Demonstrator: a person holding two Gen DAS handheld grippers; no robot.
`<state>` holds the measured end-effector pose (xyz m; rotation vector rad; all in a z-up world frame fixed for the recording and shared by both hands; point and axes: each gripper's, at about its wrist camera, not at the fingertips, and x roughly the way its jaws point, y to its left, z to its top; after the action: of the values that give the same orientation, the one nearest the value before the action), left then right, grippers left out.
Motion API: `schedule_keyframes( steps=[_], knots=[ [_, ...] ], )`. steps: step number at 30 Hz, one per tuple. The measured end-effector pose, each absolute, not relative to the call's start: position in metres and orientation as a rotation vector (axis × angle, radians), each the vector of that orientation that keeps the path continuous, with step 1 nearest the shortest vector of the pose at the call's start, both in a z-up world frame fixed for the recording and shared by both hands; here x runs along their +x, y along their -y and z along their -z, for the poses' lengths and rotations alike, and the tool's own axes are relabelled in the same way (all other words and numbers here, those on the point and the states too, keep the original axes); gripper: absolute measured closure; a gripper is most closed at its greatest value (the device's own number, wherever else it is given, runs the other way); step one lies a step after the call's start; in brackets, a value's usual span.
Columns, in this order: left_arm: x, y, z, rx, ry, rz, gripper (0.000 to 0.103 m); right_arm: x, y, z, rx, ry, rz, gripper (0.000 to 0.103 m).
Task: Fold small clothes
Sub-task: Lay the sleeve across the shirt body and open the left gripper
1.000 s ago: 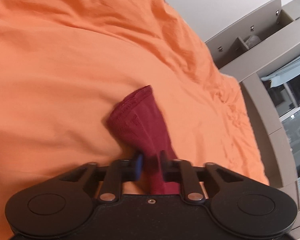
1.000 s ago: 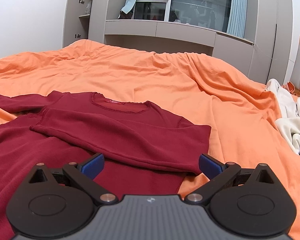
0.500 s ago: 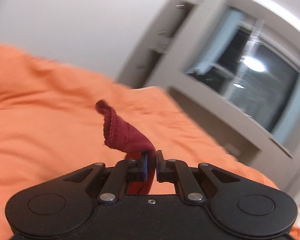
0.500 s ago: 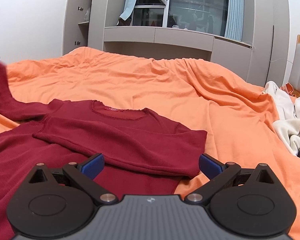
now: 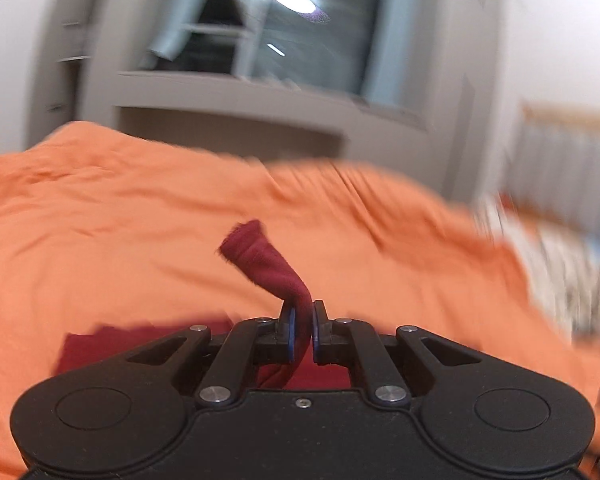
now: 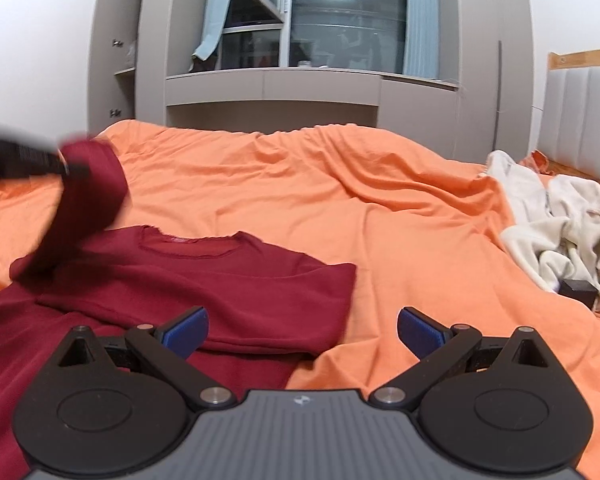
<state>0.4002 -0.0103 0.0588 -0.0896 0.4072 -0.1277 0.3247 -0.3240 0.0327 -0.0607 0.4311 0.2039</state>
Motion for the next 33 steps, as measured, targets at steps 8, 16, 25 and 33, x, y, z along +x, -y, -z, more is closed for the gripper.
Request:
schedule_keyframes(
  steps=[8,16,25,33],
  knots=[
    [0.408,0.049,0.0,0.122,-0.588,0.274,0.092,0.325,0.331,-0.033,-0.053,-0.429,-0.19,0.0],
    [0.394,0.049,0.007,0.081,-0.696,0.37,0.047,0.329,0.322,-0.031,-0.082,-0.44,-0.199,0.0],
    [0.378,-0.004,-0.018,0.08,-0.642,0.241,0.003,0.345,0.299,-0.014,-0.151,-0.497,-0.229,0.0],
    [0.354,-0.096,-0.01,0.204,-0.678,-0.008,0.001,0.358,0.273,-0.01,-0.106,-0.552,-0.338,0.0]
  ],
)
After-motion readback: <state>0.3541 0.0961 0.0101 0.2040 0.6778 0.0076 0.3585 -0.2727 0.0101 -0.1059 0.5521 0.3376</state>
